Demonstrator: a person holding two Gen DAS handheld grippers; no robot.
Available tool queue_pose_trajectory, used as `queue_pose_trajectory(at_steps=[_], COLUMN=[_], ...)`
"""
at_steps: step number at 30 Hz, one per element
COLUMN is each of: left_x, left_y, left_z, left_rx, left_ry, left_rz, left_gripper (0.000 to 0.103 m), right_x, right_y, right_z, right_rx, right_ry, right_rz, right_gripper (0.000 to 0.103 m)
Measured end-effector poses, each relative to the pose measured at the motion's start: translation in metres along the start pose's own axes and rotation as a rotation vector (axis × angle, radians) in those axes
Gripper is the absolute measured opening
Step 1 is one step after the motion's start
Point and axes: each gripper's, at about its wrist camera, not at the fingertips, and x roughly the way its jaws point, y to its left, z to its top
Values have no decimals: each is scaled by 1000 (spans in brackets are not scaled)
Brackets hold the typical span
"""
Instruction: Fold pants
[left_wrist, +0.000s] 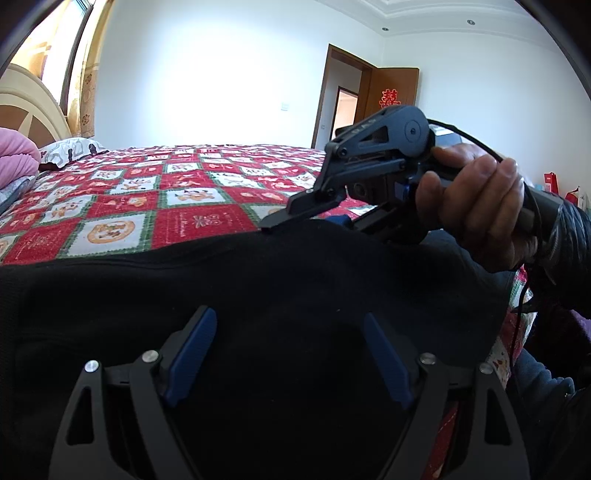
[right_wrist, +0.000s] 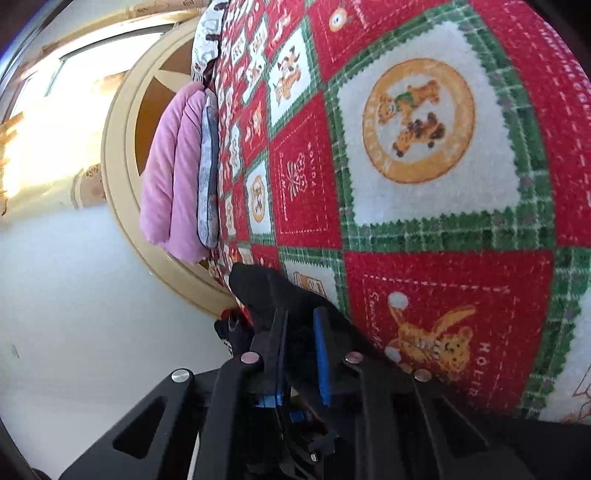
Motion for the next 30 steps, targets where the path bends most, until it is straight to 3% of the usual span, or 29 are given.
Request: queue_pose_trajectory(at_steps=[7,15,23,30], left_x=[0,-1,-1,0], left_y=[-1,-2,-1,-9], left_z=[0,-1,-1,-2], left_rx=[4,10,13,49], left_ry=[0,-1,-1,6], left_rz=[3,7,9,56], left_gripper=[85,85,86,86], right_x=[-15,-30,-26,-47], right_y=[7,30,52,32], right_z=[0,18,24,43], right_rx=[-36,-192,-321,-284], right_ry=[-89,-160,-147,-258], right_rz=[2,-181,-269,-382], right_gripper=[9,1,0,0])
